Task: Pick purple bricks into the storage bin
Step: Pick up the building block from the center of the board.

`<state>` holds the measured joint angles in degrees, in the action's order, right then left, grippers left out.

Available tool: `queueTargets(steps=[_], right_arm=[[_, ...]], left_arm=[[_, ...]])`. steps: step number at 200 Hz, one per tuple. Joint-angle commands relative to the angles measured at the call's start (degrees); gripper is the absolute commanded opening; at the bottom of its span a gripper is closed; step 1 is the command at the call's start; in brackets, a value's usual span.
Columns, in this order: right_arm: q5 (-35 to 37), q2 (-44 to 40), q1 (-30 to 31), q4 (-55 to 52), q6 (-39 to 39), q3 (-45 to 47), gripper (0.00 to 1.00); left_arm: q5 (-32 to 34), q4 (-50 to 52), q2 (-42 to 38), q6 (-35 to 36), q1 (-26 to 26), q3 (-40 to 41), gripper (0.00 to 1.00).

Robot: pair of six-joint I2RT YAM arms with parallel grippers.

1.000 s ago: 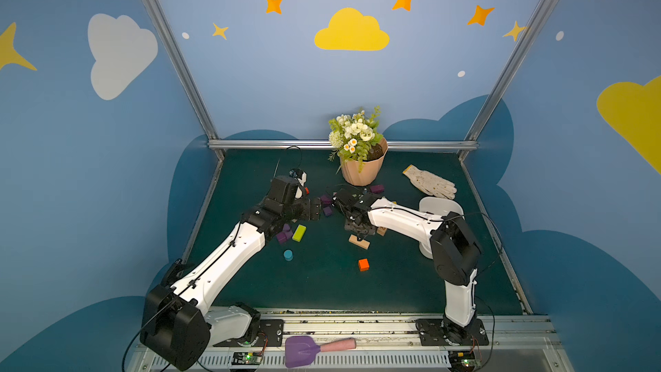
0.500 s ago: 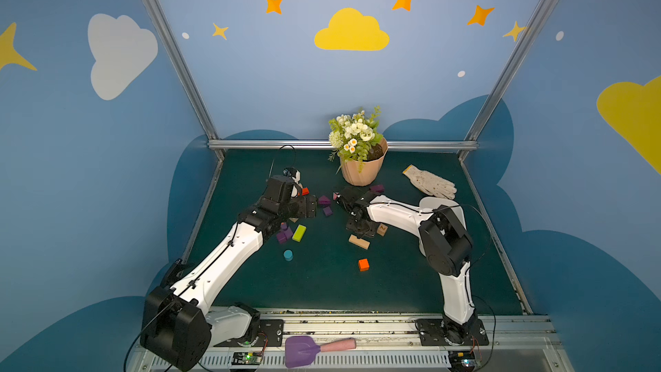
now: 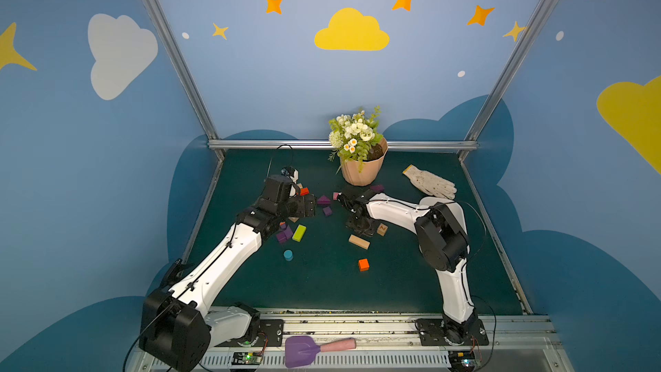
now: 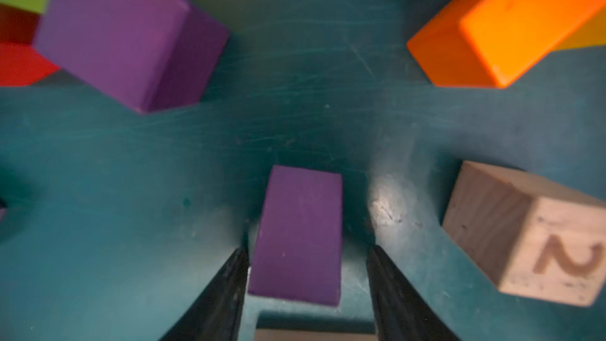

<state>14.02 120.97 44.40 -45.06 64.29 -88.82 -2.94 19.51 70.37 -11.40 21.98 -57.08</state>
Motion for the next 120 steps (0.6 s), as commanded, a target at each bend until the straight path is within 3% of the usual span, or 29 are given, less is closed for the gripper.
queueTargets(steps=[1,120], right_arm=[[0.1,2.1,-0.6,-1.2,0.1,-1.8,0.58],[2.2,2.5,-0.8,-1.5,-2.8,-2.5,0.35]], left_arm=[[-0.1,-0.5,-0.9,0.0,-0.4,0.6,1.0],[-0.7,-0.7,-0.4,-0.1,-0.5,0.7,1.0]])
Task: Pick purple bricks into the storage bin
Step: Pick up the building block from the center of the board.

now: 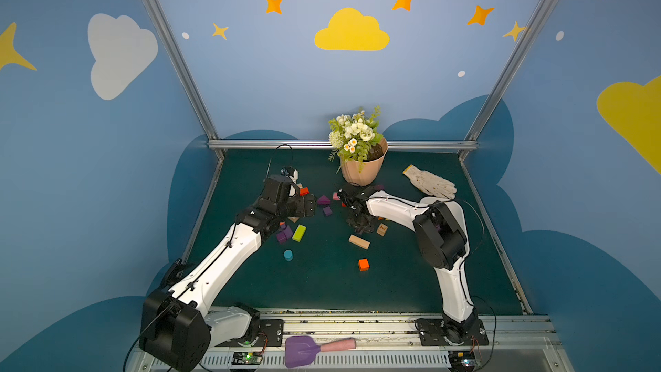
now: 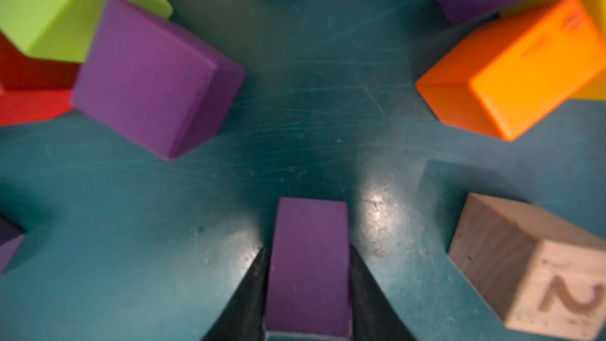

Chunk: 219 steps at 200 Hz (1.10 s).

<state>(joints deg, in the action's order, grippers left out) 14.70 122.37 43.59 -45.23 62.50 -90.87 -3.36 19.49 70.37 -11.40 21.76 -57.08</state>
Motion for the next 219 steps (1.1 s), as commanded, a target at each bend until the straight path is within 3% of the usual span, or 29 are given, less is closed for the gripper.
queueTargets(steps=[1,109,219], right_arm=[[1.5,1.1,0.0,-1.3,-1.0,-0.4,0.35],[4.2,-4.0,1.4,-0.8,-4.7,0.2,0.3],[6.3,-14.8,-0.3,-0.3,-6.6,5.9,0.31]], left_arm=[[-0.2,-0.7,-0.4,-0.2,-0.2,0.7,1.0],[-0.8,-0.2,1.0,-0.8,-0.4,0.3,1.0],[-2.3,0.6,2.9,-1.7,-0.4,-0.7,1.0]])
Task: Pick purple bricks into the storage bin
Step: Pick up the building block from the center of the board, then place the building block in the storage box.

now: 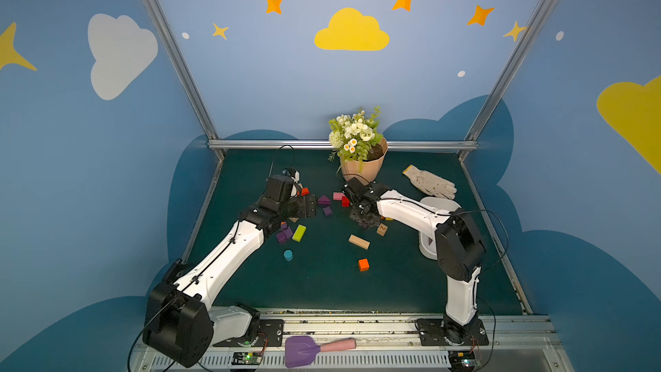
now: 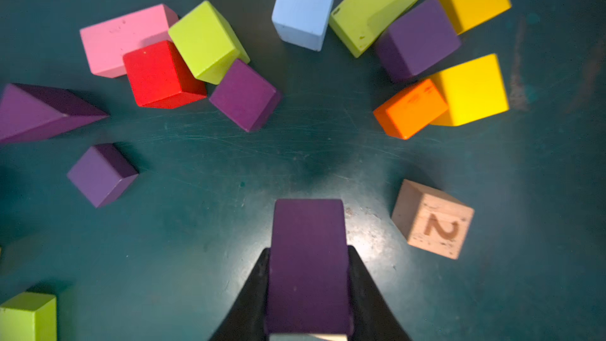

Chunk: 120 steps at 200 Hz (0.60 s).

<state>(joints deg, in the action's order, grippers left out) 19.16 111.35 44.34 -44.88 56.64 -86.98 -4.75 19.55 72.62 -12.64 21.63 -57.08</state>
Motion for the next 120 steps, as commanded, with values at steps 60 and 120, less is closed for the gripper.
queueTargets(steps=[60,120], right_arm=[[1.3,-12.2,-6.1,-0.5,-1.8,9.2,0.31],[1.1,-20.9,-13.2,-2.0,-5.8,15.0,0.32]], left_arm=[[-1.8,2.3,2.4,-1.5,-0.2,-2.0,1.0],[-0.5,4.9,4.3,-3.5,-0.1,-3.9,1.0]])
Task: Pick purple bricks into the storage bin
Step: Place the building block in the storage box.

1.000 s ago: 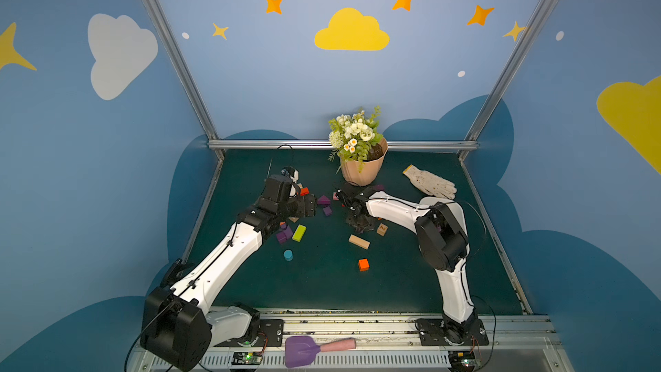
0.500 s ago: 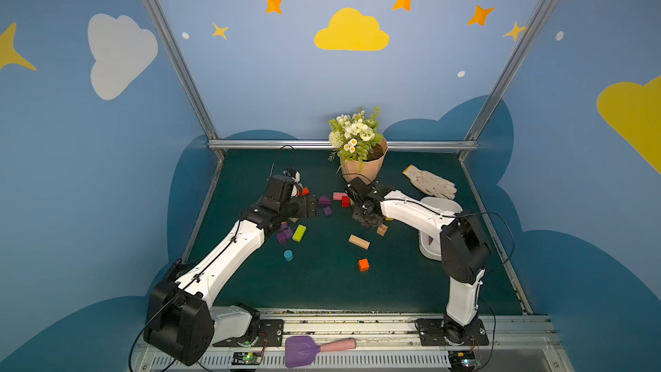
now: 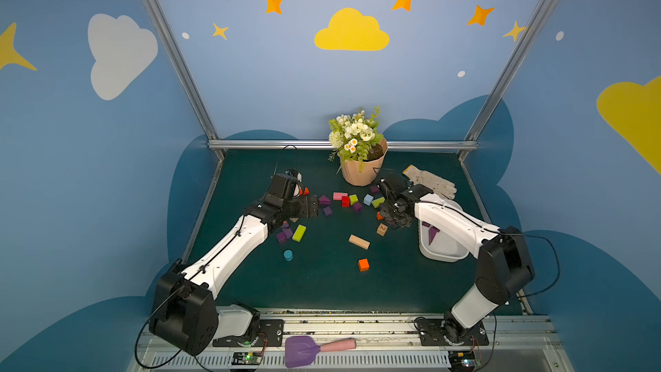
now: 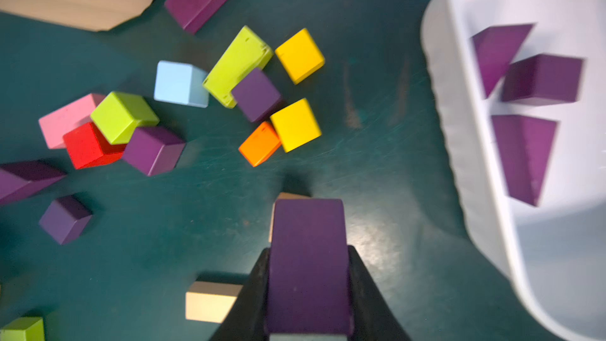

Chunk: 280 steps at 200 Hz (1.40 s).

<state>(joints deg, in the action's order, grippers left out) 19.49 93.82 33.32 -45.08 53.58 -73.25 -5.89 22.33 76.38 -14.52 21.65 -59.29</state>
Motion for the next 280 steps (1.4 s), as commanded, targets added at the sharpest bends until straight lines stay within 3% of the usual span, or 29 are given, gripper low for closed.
queueTargets(steps=[1,73,145,204,280], right_arm=[[0.8,-3.5,-2.3,-1.9,-2.9,1.3,0.32],[-2.0,-10.6,-12.9,-3.1,-7.1,6.8,0.33],[-7.3,-12.7,-24.6,-1.1,-10.3,12.0,0.33],[-13.6,-8.2,-33.1,2.3,-13.6,12.5,0.35],[-14.8,0.5,-36.9,4.0,-18.1,7.8,0.38]], left_arm=[[0.6,2.1,0.6,-1.7,-0.2,-1.8,1.0],[2.5,10.1,6.0,-5.4,-0.2,-7.7,1.0],[1.9,10.5,6.8,-5.6,-0.2,-8.1,1.0],[1.1,9.5,6.7,-4.6,-0.3,-7.6,1.0],[1.0,9.1,7.0,-3.9,-0.3,-7.4,1.0]])
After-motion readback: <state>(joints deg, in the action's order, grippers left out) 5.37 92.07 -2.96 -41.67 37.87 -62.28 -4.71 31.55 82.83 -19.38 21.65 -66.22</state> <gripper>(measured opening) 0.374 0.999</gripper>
